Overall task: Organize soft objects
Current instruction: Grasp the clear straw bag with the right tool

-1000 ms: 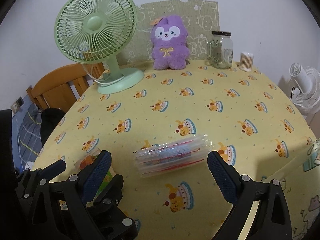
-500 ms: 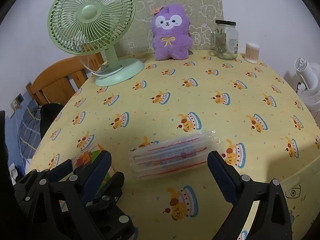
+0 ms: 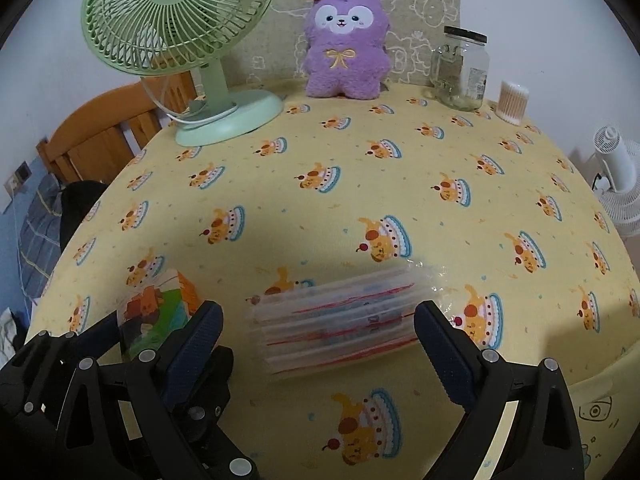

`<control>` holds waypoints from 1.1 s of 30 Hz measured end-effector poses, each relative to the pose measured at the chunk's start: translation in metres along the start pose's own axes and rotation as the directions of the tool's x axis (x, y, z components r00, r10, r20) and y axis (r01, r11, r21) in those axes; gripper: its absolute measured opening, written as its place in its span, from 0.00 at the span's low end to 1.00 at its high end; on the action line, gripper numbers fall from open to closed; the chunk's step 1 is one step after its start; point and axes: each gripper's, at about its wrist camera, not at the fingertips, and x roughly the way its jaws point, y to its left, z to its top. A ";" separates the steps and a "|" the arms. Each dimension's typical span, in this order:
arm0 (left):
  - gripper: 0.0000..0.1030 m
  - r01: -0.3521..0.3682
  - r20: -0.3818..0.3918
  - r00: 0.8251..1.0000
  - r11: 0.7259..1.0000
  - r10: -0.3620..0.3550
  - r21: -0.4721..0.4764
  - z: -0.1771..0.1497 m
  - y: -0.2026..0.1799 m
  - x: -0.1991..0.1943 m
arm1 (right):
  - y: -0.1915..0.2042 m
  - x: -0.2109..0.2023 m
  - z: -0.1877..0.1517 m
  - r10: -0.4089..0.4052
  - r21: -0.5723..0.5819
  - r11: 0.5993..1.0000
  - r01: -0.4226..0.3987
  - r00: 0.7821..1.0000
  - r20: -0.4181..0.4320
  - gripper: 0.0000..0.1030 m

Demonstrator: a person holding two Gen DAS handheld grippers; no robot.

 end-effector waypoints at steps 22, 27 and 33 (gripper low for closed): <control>0.67 0.005 0.007 1.000 0.999 -0.005 0.037 -0.016 -0.011 -0.015 | -0.007 -0.020 -0.021 0.070 0.021 0.997 -0.069 0.997 -0.042 0.11; 0.67 0.021 0.007 1.000 0.999 -0.022 0.038 -0.023 -0.016 -0.022 | -0.011 -0.030 -0.029 0.076 0.023 0.997 -0.075 0.996 -0.042 0.08; 0.66 0.036 0.010 0.999 0.999 -0.037 0.034 -0.027 -0.022 -0.029 | -0.018 -0.043 -0.036 0.103 0.040 0.994 -0.101 0.994 -0.042 0.09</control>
